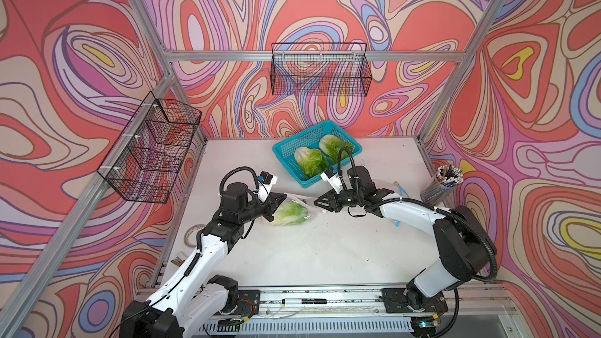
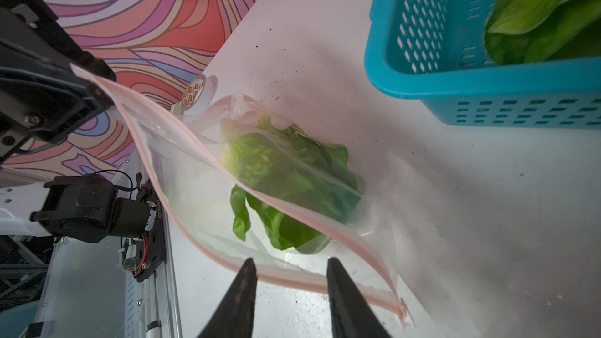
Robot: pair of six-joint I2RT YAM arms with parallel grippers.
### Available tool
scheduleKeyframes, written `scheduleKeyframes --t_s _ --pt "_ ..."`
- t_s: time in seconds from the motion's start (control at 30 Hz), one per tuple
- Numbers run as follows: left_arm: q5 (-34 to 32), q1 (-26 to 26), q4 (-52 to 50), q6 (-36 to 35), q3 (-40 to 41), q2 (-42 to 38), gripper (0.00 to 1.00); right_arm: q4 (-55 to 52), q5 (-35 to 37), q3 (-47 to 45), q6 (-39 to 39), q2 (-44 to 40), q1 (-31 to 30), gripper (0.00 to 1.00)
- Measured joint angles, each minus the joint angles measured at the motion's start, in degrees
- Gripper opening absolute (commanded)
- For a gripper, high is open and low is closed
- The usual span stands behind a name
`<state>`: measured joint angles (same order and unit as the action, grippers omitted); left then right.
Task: Open the zip-top bag and take out the chinese cabbages
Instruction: Pick up the Chinese cabbage from the zipper food storage bag.
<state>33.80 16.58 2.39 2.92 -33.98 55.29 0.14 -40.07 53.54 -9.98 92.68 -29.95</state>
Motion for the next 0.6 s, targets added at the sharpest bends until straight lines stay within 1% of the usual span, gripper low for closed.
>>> scheduleKeyframes --t_s 0.27,0.6 --pt "-0.7 0.0 -0.2 -1.0 0.0 0.4 0.00 0.8 -1.6 0.1 -3.7 2.1 0.0 0.34" --pt "-1.1 0.8 -0.3 -1.5 0.0 0.7 0.00 5.9 -4.5 0.2 -9.6 4.2 0.0 0.39"
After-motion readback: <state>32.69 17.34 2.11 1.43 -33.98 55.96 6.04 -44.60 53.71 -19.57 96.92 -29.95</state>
